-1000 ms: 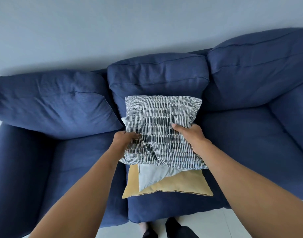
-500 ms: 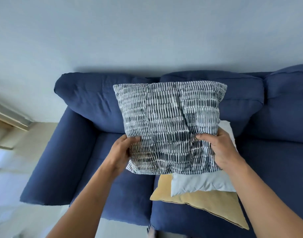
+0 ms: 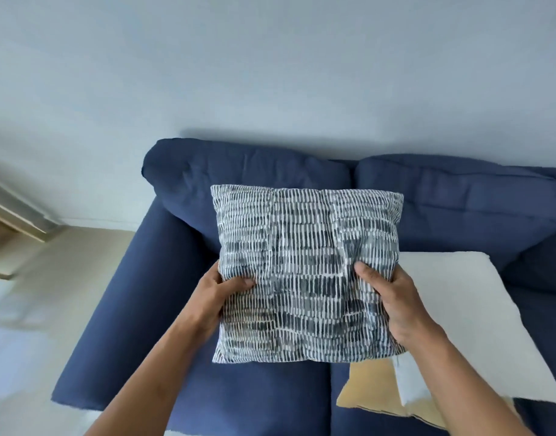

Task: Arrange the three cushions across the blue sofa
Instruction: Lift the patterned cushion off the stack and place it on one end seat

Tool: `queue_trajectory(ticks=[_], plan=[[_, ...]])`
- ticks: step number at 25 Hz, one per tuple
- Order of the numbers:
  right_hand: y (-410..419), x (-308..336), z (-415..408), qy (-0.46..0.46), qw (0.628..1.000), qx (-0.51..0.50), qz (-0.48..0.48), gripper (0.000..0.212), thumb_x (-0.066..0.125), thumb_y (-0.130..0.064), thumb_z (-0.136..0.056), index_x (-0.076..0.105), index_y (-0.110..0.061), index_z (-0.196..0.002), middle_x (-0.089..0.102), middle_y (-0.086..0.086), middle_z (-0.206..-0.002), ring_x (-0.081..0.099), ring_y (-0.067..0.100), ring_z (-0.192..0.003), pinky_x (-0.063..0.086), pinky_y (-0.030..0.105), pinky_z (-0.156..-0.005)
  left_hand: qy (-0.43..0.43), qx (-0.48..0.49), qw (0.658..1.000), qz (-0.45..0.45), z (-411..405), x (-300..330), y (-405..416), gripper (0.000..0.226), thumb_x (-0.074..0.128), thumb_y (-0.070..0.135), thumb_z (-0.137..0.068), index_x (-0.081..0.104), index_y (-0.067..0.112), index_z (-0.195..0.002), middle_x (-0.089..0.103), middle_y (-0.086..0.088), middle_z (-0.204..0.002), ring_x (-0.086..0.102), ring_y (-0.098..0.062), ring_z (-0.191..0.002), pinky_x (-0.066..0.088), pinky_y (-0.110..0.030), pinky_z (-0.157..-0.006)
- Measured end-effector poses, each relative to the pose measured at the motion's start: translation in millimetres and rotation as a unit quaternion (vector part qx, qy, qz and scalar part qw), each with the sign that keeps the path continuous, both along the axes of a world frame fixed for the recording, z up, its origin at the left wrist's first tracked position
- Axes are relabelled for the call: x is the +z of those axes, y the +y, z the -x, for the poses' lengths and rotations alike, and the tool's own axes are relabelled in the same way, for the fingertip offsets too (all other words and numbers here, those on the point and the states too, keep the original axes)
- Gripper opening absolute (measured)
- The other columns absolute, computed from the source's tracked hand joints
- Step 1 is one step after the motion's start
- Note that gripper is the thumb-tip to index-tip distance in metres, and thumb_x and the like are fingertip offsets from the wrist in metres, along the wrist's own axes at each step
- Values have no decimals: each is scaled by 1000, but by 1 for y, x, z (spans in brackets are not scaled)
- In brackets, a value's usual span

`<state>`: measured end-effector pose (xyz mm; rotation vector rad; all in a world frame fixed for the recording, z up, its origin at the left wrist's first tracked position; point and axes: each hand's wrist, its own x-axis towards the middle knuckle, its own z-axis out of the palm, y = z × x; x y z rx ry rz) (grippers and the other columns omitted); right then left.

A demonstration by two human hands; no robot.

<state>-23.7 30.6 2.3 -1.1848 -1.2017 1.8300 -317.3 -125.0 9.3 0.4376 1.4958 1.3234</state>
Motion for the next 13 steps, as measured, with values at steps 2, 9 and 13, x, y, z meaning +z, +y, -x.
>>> queue_trajectory(ticks=[2, 9, 13], plan=[[-10, -15, 39, -36, 999, 3, 1, 46, 88, -29, -71, 76, -23, -114, 82, 3, -112, 77, 26, -106, 55, 45, -95, 6, -8, 1000, 14, 44, -10, -8, 52, 78, 7, -78, 65, 8, -129, 79, -23, -118, 77, -43, -101, 66, -53, -82], [-16, -72, 121, -159, 987, -4, 15, 51, 93, -29, -68, 71, -20, -113, 79, 10, -111, 73, 31, -101, 55, 49, -96, 105, -21, 989, 104, 133, -66, -10, 49, 84, 13, -70, 72, 18, -118, 83, -4, -114, 80, -24, -103, 61, -44, -94], [4, -127, 156, -206, 978, -2, 31, 32, 90, -15, -79, 72, -16, -106, 79, 7, -104, 74, 24, -93, 59, 46, -93, 101, 27, 987, 119, 153, -116, 10, 49, 81, 2, -78, 67, 19, -121, 82, 0, -113, 78, -24, -106, 61, -42, -91]])
